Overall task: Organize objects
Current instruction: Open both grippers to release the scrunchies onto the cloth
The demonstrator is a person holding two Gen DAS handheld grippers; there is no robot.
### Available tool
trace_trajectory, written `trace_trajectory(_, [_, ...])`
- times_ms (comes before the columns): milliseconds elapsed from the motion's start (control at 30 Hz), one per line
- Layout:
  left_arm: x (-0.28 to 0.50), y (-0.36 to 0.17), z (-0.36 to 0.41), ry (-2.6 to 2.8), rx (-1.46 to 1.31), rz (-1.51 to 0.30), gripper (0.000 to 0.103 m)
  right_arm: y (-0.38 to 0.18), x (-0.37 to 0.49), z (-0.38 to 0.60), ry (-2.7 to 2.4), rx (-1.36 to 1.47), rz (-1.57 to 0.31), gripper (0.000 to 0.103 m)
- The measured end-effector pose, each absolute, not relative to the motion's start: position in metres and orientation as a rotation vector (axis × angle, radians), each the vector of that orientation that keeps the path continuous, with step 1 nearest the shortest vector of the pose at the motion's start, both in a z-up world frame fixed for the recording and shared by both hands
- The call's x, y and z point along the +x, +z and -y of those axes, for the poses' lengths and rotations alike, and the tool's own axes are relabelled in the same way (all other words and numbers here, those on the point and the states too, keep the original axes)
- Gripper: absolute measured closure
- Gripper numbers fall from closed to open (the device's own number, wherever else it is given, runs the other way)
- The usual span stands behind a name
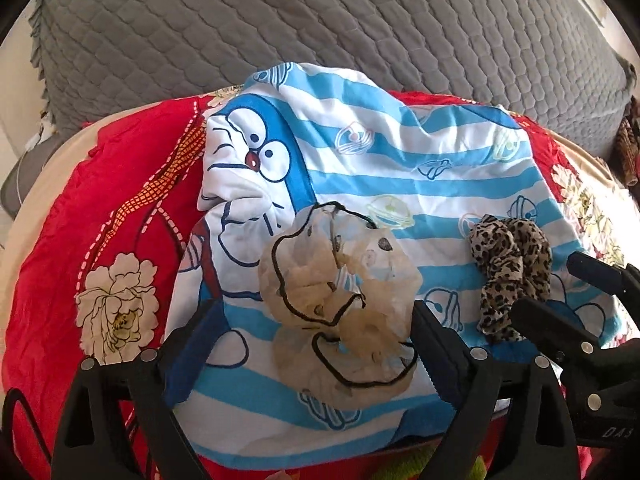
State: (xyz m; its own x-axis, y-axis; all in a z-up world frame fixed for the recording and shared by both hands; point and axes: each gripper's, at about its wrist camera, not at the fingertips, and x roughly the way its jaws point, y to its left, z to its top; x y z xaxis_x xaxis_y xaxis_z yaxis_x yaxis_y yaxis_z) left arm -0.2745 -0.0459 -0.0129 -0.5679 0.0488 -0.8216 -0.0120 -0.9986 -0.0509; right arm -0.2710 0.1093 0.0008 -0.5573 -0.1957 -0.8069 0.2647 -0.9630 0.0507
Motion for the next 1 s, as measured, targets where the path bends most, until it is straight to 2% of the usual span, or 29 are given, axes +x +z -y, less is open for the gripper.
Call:
trace_trajectory(800, [-0.230, 0.006, 0.056, 2.742, -1.417, 0.113, 0.010, 0.019, -0.226, -0.112, -2.564, 1.287, -0.138, 0.005])
trace_trajectory(1000, [-0.208, 0.010, 0.056, 2.729, -1.394, 0.126, 0.010, 0.034, -0.198, -0.114, -2.578, 1.237, -0.098, 0.004])
